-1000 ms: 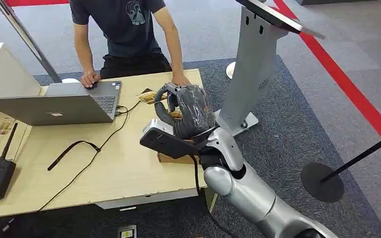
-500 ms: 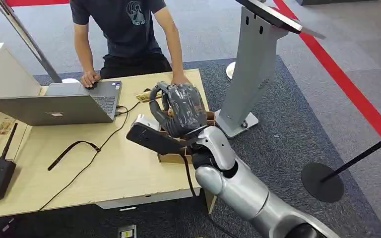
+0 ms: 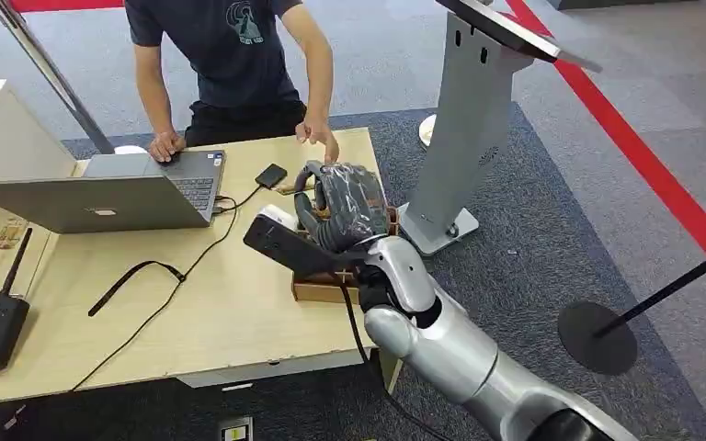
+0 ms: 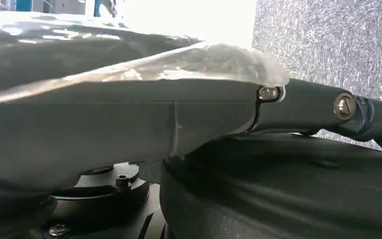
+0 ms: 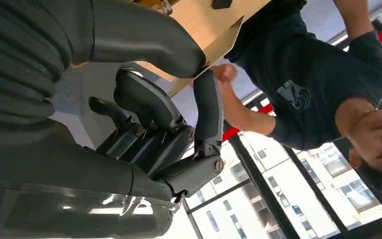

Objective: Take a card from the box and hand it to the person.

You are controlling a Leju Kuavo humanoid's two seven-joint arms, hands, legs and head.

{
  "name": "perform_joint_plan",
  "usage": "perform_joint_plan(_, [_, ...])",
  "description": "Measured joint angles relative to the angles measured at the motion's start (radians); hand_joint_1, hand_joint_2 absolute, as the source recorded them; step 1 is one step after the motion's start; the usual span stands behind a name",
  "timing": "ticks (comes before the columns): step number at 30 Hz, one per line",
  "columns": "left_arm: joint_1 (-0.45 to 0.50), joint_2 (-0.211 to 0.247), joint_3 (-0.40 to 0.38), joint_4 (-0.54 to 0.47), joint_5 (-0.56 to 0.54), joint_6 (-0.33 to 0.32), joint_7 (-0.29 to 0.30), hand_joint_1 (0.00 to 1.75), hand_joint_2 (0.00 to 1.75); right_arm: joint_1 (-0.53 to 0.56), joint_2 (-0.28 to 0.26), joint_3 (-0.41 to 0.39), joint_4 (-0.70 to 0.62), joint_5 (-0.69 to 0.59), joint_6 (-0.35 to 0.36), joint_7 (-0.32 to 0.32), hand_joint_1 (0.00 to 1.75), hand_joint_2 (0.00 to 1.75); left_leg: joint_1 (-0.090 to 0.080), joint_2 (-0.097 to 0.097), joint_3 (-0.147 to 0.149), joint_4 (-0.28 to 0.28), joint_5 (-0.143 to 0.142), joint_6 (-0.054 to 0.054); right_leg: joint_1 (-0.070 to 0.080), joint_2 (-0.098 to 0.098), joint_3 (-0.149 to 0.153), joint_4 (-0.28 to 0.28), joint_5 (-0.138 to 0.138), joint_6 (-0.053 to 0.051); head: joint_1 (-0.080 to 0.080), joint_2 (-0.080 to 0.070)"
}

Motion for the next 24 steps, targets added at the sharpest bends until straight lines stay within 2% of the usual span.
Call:
perform_joint_plan(14, [0.000, 0.003, 0.000, 0.001, 0.002, -0.009, 0.002, 0.00, 1.75, 0.000, -0.018, -0.001, 0.027, -0.004, 0.003, 0.016, 1.75, 1.75, 0.000, 0.000, 0.000, 0.000, 0.000, 0.000, 0.000, 0.000, 0.000, 0.000, 0.000, 0.000, 0.000, 0.000])
perform_joint_plan(17, [-0.001, 0.003, 0.000, 0.002, 0.002, -0.012, 0.003, 0.00, 1.75, 0.000, -0.020, -0.001, 0.026, -0.004, 0.005, 0.021, 1.64, 1.75, 0.000, 0.000, 0.000, 0.000, 0.000, 0.000, 0.000, 0.000, 0.000, 0.000, 0.000, 0.000, 0.000, 0.000])
perform_joint_plan(18, [-0.002, 0.003, 0.000, 0.003, 0.002, -0.012, 0.005, 0.00, 1.75, 0.000, -0.021, -0.001, 0.026, -0.004, 0.006, 0.022, 1.33, 1.75, 0.000, 0.000, 0.000, 0.000, 0.000, 0.000, 0.000, 0.000, 0.000, 0.000, 0.000, 0.000, 0.000, 0.000])
perform_joint_plan(19, [-0.002, 0.003, 0.000, 0.004, 0.002, -0.012, 0.005, 0.00, 1.75, 0.000, -0.022, -0.001, 0.026, -0.004, 0.006, 0.022, 0.26, 1.75, 0.000, 0.000, 0.000, 0.000, 0.000, 0.000, 0.000, 0.000, 0.000, 0.000, 0.000, 0.000, 0.000, 0.000])
perform_joint_plan(20, [-0.002, 0.003, 0.000, 0.004, 0.002, -0.013, 0.005, 0.00, 1.75, 0.001, -0.024, -0.001, 0.026, -0.004, 0.007, 0.023, 0.09, 1.75, 0.000, 0.000, 0.000, 0.000, 0.000, 0.000, 0.000, 0.000, 0.000, 0.000, 0.000, 0.000, 0.000, 0.000])
perform_joint_plan(21, [-0.002, 0.003, 0.000, 0.004, 0.002, -0.013, 0.005, 0.00, 1.75, 0.001, -0.024, -0.001, 0.026, -0.004, 0.008, 0.023, 0.00, 1.75, 0.000, 0.000, 0.000, 0.000, 0.000, 0.000, 0.000, 0.000, 0.000, 0.000, 0.000, 0.000, 0.000, 0.000])
perform_joint_plan(24, [-0.002, 0.003, 0.000, 0.005, 0.004, -0.012, 0.005, 0.00, 1.75, 0.001, -0.024, -0.001, 0.026, -0.006, 0.016, 0.025, 0.00, 1.75, 0.000, 0.000, 0.000, 0.000, 0.000, 0.000, 0.000, 0.000, 0.000, 0.000, 0.000, 0.000, 0.000, 0.000])
